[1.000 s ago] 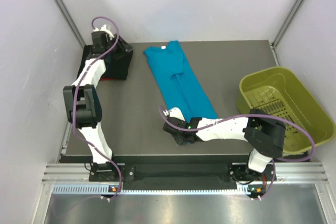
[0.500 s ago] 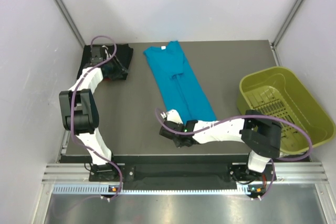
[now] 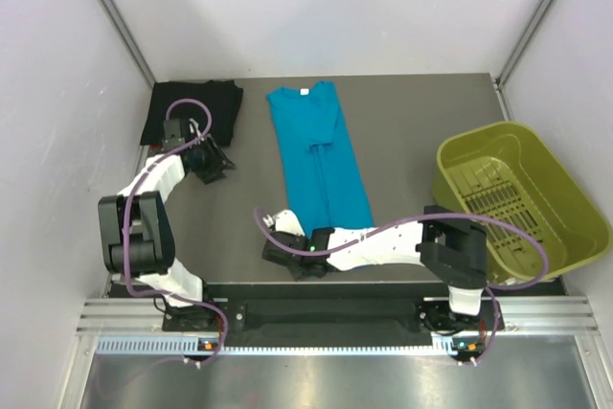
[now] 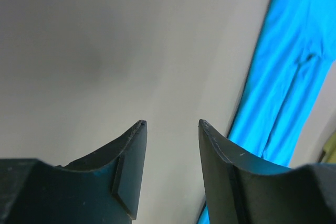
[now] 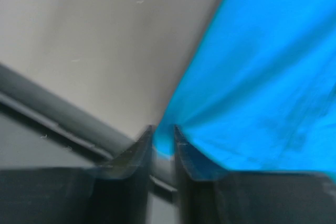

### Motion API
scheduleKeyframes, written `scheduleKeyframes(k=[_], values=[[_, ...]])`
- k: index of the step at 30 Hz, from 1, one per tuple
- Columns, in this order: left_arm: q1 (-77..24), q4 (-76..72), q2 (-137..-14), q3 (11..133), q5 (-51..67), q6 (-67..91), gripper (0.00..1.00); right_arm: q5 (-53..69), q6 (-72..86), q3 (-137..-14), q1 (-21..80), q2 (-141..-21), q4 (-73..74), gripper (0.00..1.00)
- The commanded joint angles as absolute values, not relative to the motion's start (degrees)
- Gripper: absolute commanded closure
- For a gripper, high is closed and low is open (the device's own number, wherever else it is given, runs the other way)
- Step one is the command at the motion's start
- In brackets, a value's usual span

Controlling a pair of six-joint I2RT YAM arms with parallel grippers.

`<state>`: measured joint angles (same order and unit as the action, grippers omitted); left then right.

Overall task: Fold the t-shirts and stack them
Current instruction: Fold the tshirt

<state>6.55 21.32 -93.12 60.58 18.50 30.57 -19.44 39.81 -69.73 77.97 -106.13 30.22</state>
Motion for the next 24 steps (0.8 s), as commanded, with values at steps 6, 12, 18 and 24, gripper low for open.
scheduleKeyframes(k=[6, 12, 18, 24], values=[[1.5, 21.1, -77.6, 46.9, 25.5, 28.2, 0.5, -20.9, 40.8, -71.5, 78.5, -95.0, 35.9, 0.54], [-12.2, 19.1, -67.6, 36.7, 24.5, 35.6, 0.49, -8.7, 38.8, -57.9, 66.5, -79.1, 31.1, 0.53], [-18.0, 11.9, -64.0, 28.5, 26.4, 42.4, 0.5, -2.4, 37.6, -43.5, 52.3, -65.2, 30.2, 0.5], [-22.6, 2.0, -64.3, 21.8, 27.9, 50.8, 0.49, 5.9, 35.7, -32.8, 39.1, -60.6, 27.9, 0.48]])
